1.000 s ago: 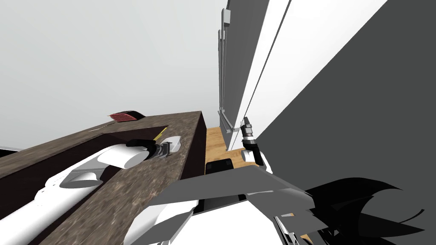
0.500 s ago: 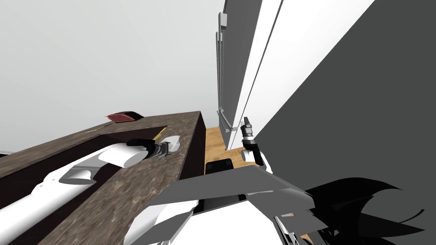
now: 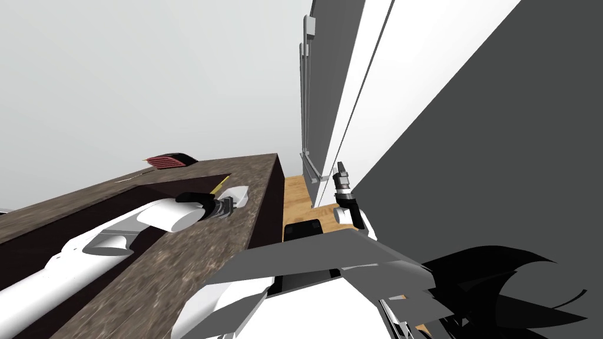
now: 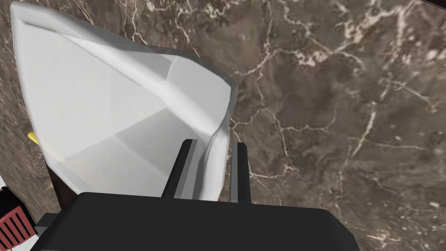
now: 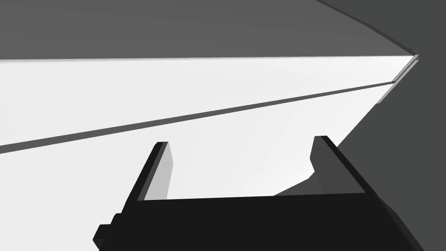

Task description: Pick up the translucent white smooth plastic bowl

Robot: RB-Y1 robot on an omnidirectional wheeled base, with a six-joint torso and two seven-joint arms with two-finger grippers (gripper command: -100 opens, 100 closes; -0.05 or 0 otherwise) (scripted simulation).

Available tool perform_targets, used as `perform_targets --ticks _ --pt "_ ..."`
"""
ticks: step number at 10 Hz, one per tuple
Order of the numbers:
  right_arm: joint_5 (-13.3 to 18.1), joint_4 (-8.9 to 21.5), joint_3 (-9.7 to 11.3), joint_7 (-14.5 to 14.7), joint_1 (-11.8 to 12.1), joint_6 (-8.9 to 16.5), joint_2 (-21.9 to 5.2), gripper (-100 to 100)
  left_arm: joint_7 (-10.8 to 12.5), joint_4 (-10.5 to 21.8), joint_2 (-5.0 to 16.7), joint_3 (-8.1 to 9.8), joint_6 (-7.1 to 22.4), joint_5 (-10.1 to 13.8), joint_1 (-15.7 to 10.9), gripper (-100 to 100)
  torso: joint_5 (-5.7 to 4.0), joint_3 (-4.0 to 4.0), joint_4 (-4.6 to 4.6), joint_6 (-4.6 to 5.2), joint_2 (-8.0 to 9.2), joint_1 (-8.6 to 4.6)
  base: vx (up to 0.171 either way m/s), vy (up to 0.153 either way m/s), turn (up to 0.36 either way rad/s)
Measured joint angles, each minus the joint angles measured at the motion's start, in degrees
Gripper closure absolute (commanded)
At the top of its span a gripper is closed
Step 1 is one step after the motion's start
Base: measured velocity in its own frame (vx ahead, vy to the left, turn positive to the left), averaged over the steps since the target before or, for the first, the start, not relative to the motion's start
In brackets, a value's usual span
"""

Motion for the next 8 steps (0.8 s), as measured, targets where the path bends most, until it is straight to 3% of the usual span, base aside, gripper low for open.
perform_targets --ticks 1,4,8 --pt "0.00 0.00 0.00 0.00 0.00 0.00 0.00 0 -0.01 0.00 0.00 -0.01 0.01 0.00 0.01 100 -0.01 0.02 0.01 0.00 0.02 -0.02 0.028 0.023 0.072" --pt "0.00 0.00 0.00 0.00 0.01 0.00 0.00 0 -3.57 -2.90 -4.41 2.85 4.41 -1.87 -1.19 100 -0.01 -0.08 -0.01 0.00 -0.17 0.01 0.060 0.025 0.049" --pt "0.00 0.00 0.00 0.00 0.00 0.00 0.00 0 -7.26 -7.66 -11.44 6.96 10.86 -4.27 -0.64 100 -0.05 0.03 0.06 -0.03 0.00 -0.03 0.037 0.015 0.039"
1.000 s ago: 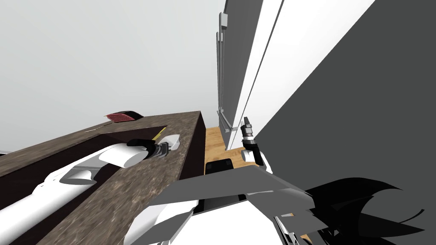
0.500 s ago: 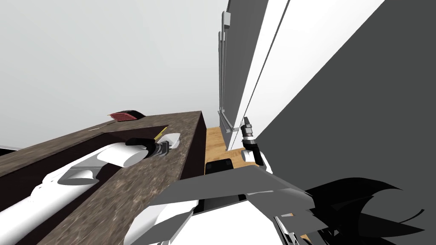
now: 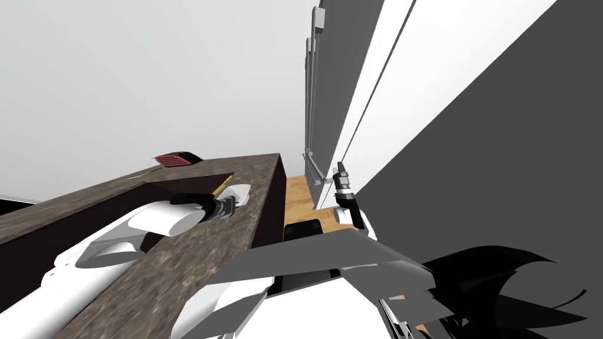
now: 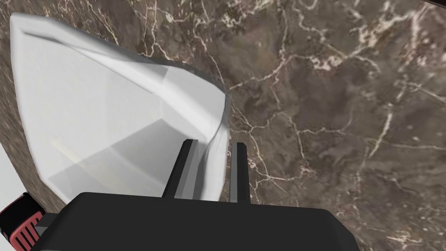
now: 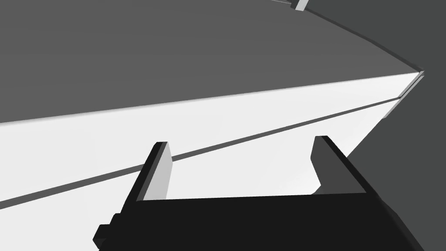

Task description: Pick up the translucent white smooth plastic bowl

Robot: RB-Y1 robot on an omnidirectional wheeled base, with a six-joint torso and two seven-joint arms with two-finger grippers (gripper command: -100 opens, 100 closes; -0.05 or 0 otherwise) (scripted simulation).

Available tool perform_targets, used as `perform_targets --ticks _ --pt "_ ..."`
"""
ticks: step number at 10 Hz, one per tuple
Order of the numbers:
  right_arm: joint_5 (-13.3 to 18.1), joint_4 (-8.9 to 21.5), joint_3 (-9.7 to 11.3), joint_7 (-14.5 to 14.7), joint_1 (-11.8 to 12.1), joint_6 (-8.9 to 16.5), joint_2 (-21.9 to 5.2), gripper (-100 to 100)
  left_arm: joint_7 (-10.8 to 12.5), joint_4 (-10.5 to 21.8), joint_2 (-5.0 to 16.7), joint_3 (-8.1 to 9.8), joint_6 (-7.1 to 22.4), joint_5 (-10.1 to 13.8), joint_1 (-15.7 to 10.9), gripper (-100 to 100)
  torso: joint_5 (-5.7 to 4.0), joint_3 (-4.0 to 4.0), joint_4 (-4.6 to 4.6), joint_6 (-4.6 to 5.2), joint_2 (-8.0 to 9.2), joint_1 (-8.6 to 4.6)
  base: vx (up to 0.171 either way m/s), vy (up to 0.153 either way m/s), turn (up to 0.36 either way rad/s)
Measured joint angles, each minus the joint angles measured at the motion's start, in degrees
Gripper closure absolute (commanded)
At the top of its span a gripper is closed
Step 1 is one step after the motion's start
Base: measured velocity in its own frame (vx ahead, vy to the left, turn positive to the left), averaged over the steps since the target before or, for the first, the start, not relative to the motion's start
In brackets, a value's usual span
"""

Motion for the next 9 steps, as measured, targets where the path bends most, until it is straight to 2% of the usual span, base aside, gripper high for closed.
perform_targets --ticks 8,9 --pt "0.00 0.00 0.00 0.00 0.00 0.00 0.00 0 -7.63 -8.00 -13.75 6.94 12.97 -4.45 -0.81 100 -0.10 0.06 0.07 -0.03 0.06 -0.10 0.040 0.016 0.038" --pt "0.00 0.00 0.00 0.00 0.00 0.00 0.00 0 -8.76 -9.28 -15.45 8.22 14.72 -4.95 -0.89 100 -0.15 0.09 0.11 -0.06 0.08 -0.10 0.030 0.015 0.028"
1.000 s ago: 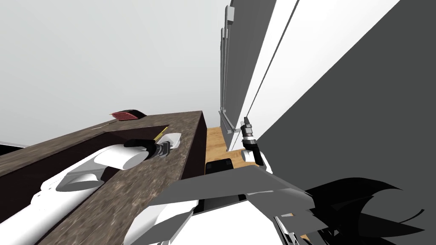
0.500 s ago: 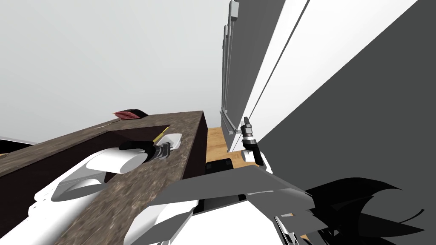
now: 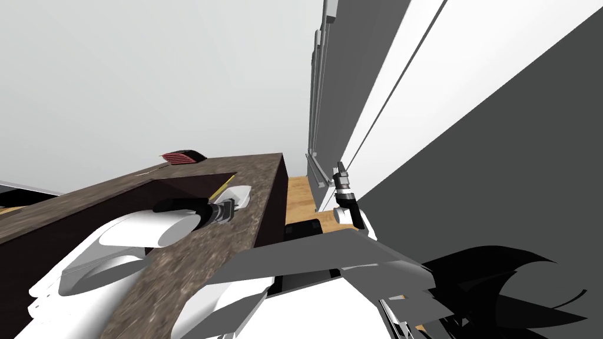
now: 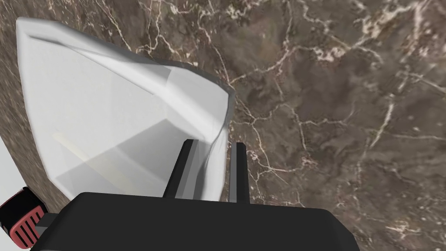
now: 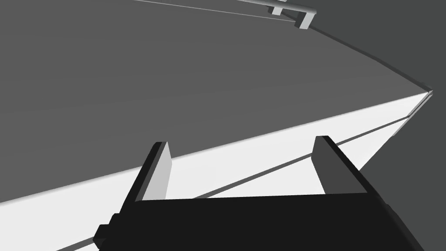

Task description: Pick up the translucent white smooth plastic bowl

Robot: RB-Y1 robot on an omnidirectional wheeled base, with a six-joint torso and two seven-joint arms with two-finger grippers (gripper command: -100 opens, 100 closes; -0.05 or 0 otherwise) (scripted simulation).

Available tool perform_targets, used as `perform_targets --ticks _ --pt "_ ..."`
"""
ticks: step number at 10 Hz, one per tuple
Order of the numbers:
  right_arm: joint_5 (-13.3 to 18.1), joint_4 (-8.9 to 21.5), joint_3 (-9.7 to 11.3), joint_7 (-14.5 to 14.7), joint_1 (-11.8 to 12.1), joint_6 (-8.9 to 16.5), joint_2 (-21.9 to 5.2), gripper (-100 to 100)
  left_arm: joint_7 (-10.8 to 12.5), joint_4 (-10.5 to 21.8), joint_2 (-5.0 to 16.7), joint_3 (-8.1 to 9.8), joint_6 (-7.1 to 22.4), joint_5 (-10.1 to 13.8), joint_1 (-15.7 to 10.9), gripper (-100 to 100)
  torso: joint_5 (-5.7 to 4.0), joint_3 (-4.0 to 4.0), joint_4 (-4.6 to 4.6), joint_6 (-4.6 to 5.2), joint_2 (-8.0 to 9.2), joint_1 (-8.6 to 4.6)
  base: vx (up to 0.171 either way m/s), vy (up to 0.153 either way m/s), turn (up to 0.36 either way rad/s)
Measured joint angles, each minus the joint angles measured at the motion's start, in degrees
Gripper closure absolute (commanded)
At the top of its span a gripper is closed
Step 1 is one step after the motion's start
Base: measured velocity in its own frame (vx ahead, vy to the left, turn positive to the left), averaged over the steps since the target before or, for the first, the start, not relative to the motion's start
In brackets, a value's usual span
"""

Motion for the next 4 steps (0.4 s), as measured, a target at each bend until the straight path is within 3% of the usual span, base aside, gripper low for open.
perform_targets --ticks 3,4 --pt "0.00 0.00 0.00 0.00 0.00 0.00 0.00 0 -2.70 -3.01 -5.11 2.56 4.97 -1.55 0.04 100 -0.02 0.04 0.02 0.01 0.07 -0.06 0.030 0.010 0.026" --pt "0.00 0.00 0.00 0.00 -0.01 0.00 0.00 0 -2.81 -3.08 -5.32 2.57 5.32 -1.60 0.10 0 -0.06 0.08 0.05 0.03 0.11 -0.10 0.000 0.000 0.000"
